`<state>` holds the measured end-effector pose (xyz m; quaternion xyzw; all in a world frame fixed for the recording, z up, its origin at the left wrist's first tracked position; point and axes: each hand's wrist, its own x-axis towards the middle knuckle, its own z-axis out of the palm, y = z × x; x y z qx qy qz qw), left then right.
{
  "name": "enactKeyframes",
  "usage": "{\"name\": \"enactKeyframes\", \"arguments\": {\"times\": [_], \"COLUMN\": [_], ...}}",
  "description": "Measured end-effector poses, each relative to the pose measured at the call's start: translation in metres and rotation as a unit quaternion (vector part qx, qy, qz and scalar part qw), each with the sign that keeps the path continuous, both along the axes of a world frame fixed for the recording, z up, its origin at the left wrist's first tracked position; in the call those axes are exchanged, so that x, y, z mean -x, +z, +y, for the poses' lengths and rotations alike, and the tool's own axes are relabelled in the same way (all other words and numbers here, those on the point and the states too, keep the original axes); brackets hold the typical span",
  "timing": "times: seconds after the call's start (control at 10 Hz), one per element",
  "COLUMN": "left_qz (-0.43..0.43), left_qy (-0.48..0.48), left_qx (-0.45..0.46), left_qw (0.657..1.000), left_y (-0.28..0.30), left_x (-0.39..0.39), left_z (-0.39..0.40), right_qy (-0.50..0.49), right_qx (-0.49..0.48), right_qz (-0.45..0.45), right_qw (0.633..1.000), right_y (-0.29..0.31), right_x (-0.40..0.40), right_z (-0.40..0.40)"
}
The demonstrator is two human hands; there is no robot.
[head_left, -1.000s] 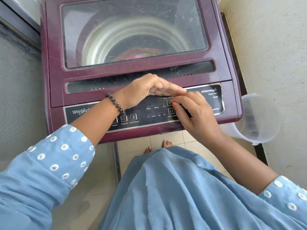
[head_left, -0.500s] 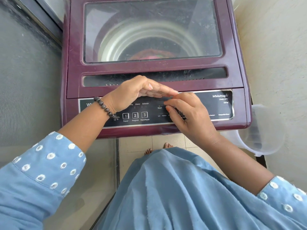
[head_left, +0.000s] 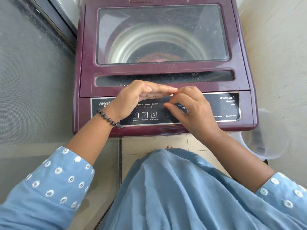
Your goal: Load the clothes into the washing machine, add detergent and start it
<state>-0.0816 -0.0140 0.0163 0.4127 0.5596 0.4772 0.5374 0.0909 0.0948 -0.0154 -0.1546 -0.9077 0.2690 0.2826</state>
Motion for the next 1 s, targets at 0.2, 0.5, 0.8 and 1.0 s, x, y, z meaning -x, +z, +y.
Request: {"name": "enactKeyframes", "arguments": {"times": [0.2,0.5,0.8,1.0], "left_qz": [0.031,0.028,0.108,0.143], "left_qy": [0.02,0.022,0.075,0.114], "left_qx": [-0.006,-0.017,-0.039,-0.07], "left_qw": [0.999,0.999,0.991,0.981], "left_y": [0.001,0.003,0.021,0.025], "left_x": [0.012,0.005,-0.003,-0.018], "left_z": [-0.015,-0.024,-0.032,-0.026], "right_qy": [-0.037,-0.04,-0.046,-0.046], "right_qx": [0.024,-0.003,0.003,0.008], "right_qz": [-0.011,0.006,0.024,0.042], "right_qw": [0.999,0.999,0.999,0.998], "right_y": [0.008,0.013,0.028,0.034], "right_x": [0.003,0.012,0.023,0.023], "right_z": [-0.005,-0.018,-0.019,-0.017]}}
